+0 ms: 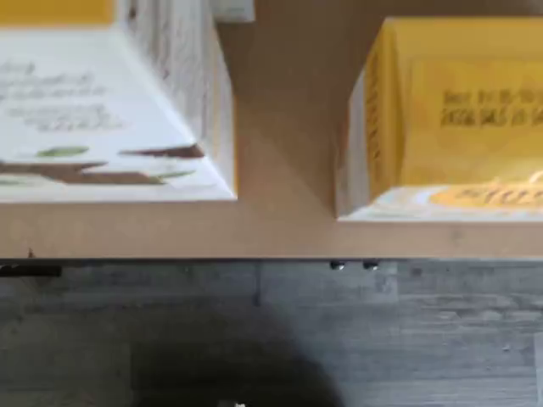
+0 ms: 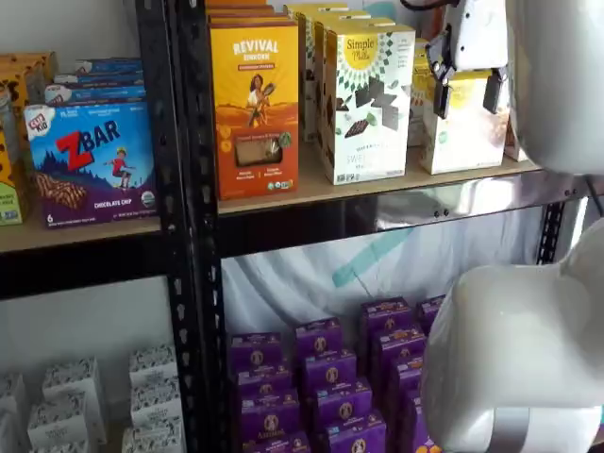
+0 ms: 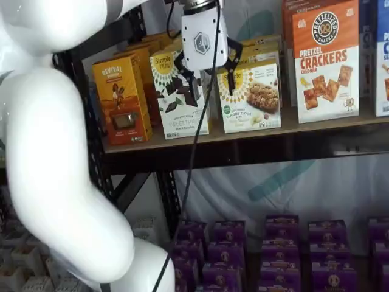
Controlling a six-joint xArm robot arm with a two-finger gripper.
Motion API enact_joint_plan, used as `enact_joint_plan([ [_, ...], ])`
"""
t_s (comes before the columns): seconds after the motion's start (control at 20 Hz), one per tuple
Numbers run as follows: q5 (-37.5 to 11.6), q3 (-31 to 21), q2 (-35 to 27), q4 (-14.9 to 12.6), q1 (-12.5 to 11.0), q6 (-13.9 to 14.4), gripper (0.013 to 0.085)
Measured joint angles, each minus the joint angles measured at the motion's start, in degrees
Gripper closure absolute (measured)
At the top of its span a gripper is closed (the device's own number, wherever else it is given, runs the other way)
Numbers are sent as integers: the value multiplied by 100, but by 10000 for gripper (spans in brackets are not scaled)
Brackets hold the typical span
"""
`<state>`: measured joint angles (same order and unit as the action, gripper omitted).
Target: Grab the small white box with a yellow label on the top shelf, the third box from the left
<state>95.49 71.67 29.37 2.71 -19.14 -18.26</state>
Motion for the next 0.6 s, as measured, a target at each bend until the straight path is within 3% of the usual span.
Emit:
enact_joint_plan([
  [0.6, -157, 129, -196, 65, -238, -237, 130],
])
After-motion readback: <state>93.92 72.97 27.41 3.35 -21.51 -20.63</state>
